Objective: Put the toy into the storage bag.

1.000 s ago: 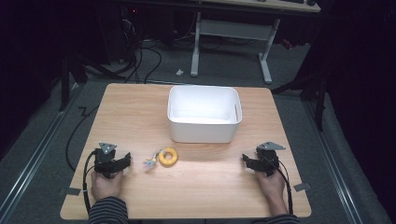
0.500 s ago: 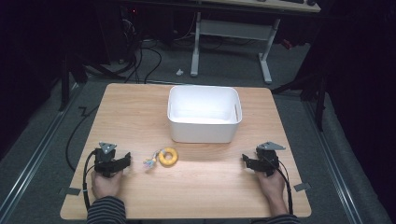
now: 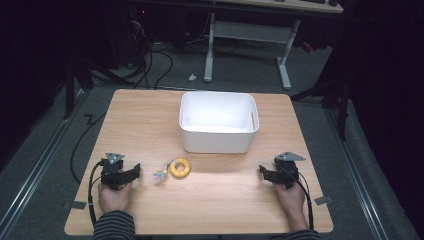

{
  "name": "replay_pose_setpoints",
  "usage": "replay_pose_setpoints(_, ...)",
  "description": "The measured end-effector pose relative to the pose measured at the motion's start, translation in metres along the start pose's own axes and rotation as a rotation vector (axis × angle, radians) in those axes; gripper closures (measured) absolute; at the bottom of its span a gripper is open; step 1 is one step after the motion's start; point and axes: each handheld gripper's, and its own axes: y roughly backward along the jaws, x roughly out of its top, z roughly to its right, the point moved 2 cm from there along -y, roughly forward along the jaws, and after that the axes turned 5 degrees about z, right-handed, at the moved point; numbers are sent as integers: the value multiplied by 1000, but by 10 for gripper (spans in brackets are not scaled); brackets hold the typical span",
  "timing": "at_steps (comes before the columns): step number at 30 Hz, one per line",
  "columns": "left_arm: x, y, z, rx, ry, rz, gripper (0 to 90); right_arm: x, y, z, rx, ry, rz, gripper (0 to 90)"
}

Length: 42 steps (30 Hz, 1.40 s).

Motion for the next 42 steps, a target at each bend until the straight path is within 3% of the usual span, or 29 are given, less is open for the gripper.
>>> replay_pose_setpoints(9,3,3,3,-23,-5,-28,315,0,0,0,1,1,0,304)
replay_pose_setpoints(17,5,8,2,-44,21,-10,327,0,0,0,2,1,0,304)
replay_pose_setpoints(28,20,21,13,-91,-44,-5,365,0,0,0,2,1,0,304)
replay_pose_setpoints(35,26,24,17,-115,-50,-23,406,0,0,0,2,1,0,304)
replay_pose_setpoints(42,37,32,31,-150,-96,-29,421,0,0,0,2,1,0,304)
